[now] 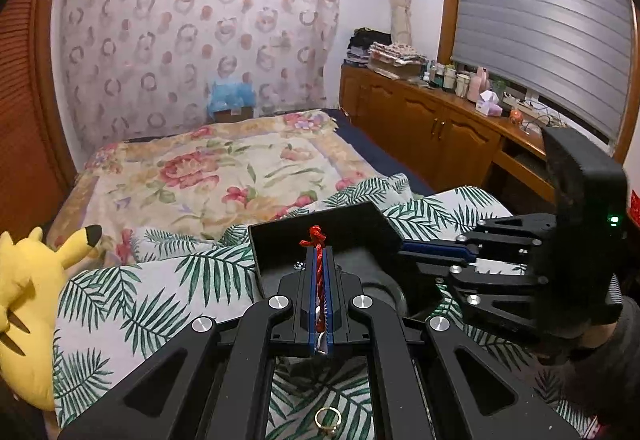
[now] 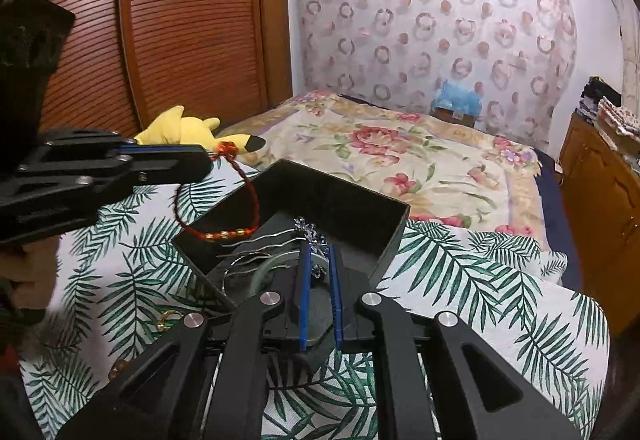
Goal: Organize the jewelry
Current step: 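Carry the red bracelet with the left gripper into the box while the right releases the jade bangle there, then lower the left gripper onto the brown wooden bead strand and close it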
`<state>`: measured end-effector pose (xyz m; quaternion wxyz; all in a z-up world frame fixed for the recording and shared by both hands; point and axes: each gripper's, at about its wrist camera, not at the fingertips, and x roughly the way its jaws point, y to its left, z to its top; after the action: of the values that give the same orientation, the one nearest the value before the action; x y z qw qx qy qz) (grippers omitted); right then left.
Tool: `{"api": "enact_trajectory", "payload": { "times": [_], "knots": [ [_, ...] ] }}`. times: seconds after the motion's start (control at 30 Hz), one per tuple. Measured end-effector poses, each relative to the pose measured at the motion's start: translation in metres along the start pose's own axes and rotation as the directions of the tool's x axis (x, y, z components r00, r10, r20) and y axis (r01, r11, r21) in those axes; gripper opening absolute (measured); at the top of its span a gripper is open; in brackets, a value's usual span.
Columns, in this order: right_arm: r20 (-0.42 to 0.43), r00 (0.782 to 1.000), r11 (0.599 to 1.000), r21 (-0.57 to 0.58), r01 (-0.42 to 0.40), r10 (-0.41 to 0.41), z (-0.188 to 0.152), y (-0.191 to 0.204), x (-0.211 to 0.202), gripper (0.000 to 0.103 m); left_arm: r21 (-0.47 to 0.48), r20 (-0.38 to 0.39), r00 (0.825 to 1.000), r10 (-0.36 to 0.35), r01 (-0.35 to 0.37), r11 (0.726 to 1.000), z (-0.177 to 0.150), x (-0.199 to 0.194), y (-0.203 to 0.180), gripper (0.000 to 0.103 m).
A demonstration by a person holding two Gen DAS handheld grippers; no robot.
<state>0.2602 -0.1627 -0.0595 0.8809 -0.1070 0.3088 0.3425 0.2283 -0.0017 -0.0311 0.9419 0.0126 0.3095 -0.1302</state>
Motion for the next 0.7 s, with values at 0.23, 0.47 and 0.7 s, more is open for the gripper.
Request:
{"api": "enact_trajectory", "payload": {
  "times": [0.23, 0.47, 0.7],
  "knots": [
    [0.027, 0.999, 0.999, 0.029, 0.028, -0.029, -0.001, -0.006, -0.009, 0.012, 0.006, -0.017, 1.0, 0.013, -0.013, 1.0, 0.004, 0.016, 0.003, 0.002],
    [0.034, 0.998, 0.998, 0.046, 0.046, -0.048, -0.001, -0.016, -0.013, 0.012, 0.004, -0.025, 1.0, 0.009, -0.009, 1.0, 0.009, 0.025, 0.004, 0.002],
    [0.031, 0.998, 0.997, 0.05, 0.051, -0.052, -0.002, -0.017, -0.011, 0.012, -0.003, -0.036, 0.999, 0.009, -0.01, 1.0, 0.007, 0.029, 0.008, 0.013]
  ]
}}
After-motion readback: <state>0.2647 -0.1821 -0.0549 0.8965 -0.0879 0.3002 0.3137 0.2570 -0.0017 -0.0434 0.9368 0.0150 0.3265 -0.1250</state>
